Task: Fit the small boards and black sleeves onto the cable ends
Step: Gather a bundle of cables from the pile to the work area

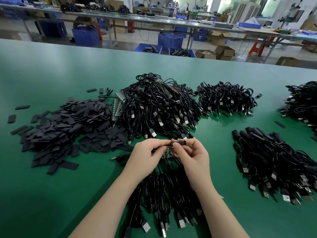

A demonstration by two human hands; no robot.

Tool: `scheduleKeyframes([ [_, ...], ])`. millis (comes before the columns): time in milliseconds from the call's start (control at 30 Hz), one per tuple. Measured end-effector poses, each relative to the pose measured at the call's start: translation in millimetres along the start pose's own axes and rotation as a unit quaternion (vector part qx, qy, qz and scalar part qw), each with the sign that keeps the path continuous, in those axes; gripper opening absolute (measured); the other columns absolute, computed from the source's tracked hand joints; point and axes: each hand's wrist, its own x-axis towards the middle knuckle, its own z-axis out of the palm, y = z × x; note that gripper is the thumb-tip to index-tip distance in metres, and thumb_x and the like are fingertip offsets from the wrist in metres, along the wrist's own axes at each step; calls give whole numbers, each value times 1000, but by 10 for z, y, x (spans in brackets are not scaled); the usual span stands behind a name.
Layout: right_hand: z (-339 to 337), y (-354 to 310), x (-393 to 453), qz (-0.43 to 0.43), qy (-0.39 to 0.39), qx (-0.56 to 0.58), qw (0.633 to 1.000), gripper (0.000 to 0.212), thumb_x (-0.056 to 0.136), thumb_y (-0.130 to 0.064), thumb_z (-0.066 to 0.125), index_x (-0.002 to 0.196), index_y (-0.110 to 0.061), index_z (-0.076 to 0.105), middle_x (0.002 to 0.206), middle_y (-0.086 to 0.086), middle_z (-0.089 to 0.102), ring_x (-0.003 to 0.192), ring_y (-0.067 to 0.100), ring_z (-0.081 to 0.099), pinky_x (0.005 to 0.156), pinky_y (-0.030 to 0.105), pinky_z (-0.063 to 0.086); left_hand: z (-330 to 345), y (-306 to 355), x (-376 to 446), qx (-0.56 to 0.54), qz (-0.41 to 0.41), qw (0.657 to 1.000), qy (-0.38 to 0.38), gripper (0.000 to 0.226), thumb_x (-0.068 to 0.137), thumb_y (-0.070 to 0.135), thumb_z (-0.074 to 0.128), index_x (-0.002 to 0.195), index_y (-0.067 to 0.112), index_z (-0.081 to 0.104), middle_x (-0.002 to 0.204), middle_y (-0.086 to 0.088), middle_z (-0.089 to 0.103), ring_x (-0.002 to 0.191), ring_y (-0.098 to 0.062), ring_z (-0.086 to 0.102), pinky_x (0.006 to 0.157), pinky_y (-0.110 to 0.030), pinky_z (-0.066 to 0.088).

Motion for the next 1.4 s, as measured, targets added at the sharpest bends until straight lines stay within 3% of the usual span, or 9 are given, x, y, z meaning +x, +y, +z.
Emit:
scheduleKeyframes([
  [167, -9, 8, 8, 4, 5, -12, 1000, 13, 87, -6, 74, 84, -19, 70, 86, 3, 76, 83, 14, 72, 77, 23, 57, 12, 41, -15, -35, -8, 999, 8, 39, 89, 17, 69, 110, 50, 64, 102, 33, 67, 99, 10, 62, 86, -6, 44],
  [300, -30, 2, 12, 29, 6, 25, 999, 7, 86, -11, 73, 90, -10, 67, 83, 10, 76, 80, 15, 74, 73, 19, 56, 26, 38, -22, -45, -18, 998, 27, 33, 85, 26, 74, 114, 41, 68, 96, 30, 70, 94, 9, 64, 86, -7, 45],
  [433, -25, 3, 7, 26, 3, 11, 1000, 7, 85, -13, 75, 87, -17, 71, 86, 9, 77, 82, 15, 73, 76, 21, 56, 5, 71, -31, -5, 2, 998, 58, 20, 82, 30, 76, 94, 45, 72, 87, 34, 68, 82, 10, 65, 73, -4, 45],
  [533, -20, 1, 12, 17, 16, -1, 1000, 13, 85, -12, 76, 81, -25, 74, 81, 3, 75, 78, 13, 71, 73, 20, 55, -5, 110, -38, 9, 20, 999, 50, 26, 81, 36, 74, 100, 52, 65, 90, 36, 66, 86, 10, 64, 75, -5, 45],
  [633, -38, -3, 19, 21, 36, 33, 999, 9, 86, -11, 75, 84, -19, 72, 79, 2, 75, 76, 12, 72, 70, 18, 55, 18, 98, -40, 3, -1, 1000, 27, 25, 79, 47, 71, 104, 46, 68, 98, 34, 66, 93, 10, 63, 82, -8, 47],
  [833, -21, 7, 9, 27, 5, 3, 1000, 13, 81, -16, 80, 86, -26, 74, 80, 6, 74, 81, 16, 72, 77, 22, 56, 24, 105, -51, 31, 14, 998, 53, 14, 85, 27, 72, 98, 32, 76, 89, 28, 70, 85, 9, 65, 75, -9, 49],
  [1067, -23, -7, -3, 32, 16, 21, 999, 15, 84, -9, 76, 79, -23, 72, 76, 7, 74, 73, 12, 71, 70, 17, 54, 45, 147, -69, 58, 38, 994, 82, 16, 84, 23, 75, 98, 31, 78, 86, 25, 69, 86, 6, 65, 75, -15, 51],
  [1200, -26, -12, 2, 37, 7, 25, 999, 10, 86, -7, 74, 84, -15, 68, 71, 5, 73, 73, 12, 71, 71, 16, 54, 55, 146, -77, 51, 41, 993, 95, 17, 83, 22, 76, 99, 26, 78, 90, 15, 74, 89, 5, 65, 78, -11, 49],
  [1400, -10, 1, 0, 25, -2, 0, 1000, 14, 86, -9, 74, 96, -18, 69, 69, 1, 72, 72, 9, 69, 73, 17, 54, 42, 137, -70, 38, 22, 996, 75, 23, 83, 21, 76, 106, 26, 76, 94, 12, 75, 89, 5, 65, 79, -11, 49],
])
